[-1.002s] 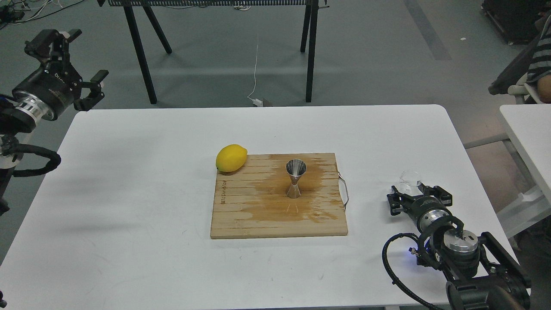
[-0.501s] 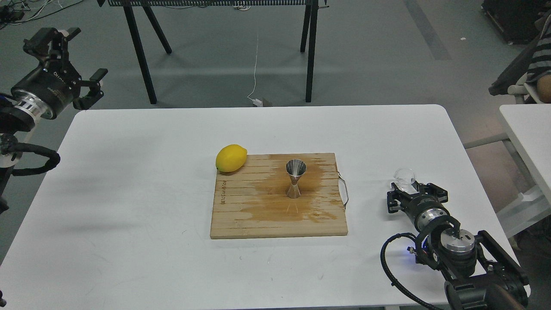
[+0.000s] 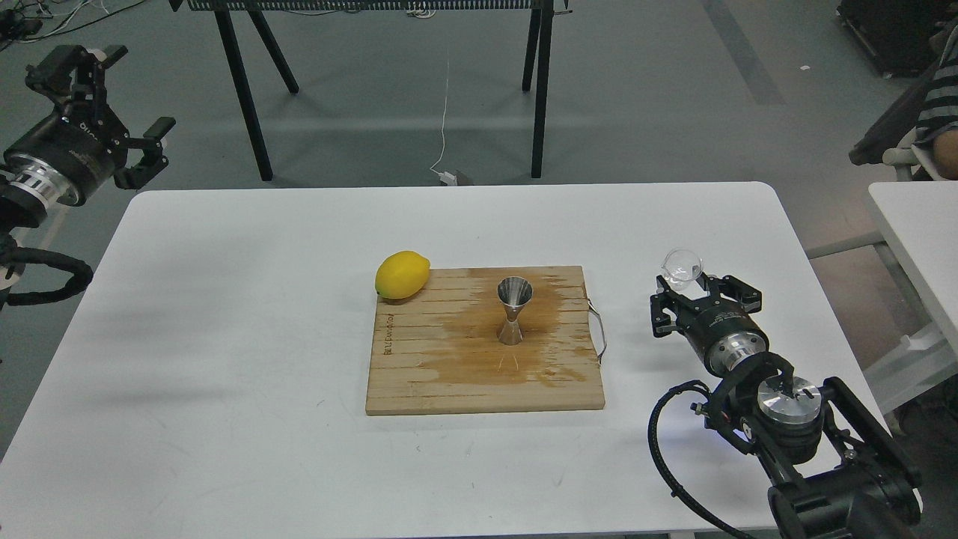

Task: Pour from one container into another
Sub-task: 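Grasp the glass measuring cup with the right gripper and lift it, then carry the measuring cup over the jigger with the right gripper, then tilt the measuring cup to pour dark liquid into the jigger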

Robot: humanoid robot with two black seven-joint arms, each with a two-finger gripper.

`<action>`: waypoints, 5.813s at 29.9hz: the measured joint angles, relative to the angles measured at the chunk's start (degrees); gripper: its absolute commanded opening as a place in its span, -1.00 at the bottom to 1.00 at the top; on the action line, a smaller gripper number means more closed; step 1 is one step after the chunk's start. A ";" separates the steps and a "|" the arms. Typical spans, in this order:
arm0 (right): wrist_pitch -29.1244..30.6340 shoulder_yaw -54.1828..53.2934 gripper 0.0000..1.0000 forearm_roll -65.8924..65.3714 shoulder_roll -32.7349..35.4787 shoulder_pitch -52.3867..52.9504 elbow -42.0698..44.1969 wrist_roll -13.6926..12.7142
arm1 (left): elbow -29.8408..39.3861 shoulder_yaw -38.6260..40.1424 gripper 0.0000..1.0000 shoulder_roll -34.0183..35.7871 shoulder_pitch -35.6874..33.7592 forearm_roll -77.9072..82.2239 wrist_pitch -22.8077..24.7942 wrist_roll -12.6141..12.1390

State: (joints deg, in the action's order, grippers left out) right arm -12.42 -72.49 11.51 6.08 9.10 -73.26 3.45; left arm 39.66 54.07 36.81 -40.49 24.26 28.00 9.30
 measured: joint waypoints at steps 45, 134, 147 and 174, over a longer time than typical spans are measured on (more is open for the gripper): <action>-4.98 37.02 -0.65 -11.55 14.81 23.22 -10.60 -2.95 | 0.06 -0.01 0.99 0.76 -0.03 -0.01 0.00 0.01; -3.20 67.34 -0.61 -30.11 16.91 47.95 -4.75 -5.82 | 2.26 0.99 0.99 4.60 -0.20 -0.44 0.00 0.11; -3.21 68.95 -0.60 -33.23 16.54 48.76 -3.85 -5.57 | 2.26 1.03 0.99 4.68 -0.12 -0.44 0.00 0.11; -3.62 72.29 -0.59 -40.40 15.04 49.26 -1.95 -2.96 | 2.26 1.21 0.99 4.93 -0.20 -0.45 0.00 0.10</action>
State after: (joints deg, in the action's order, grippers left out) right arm -16.03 -0.20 -28.89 21.12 58.36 -75.21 0.49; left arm 41.92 55.28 41.74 -40.69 23.81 28.00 9.41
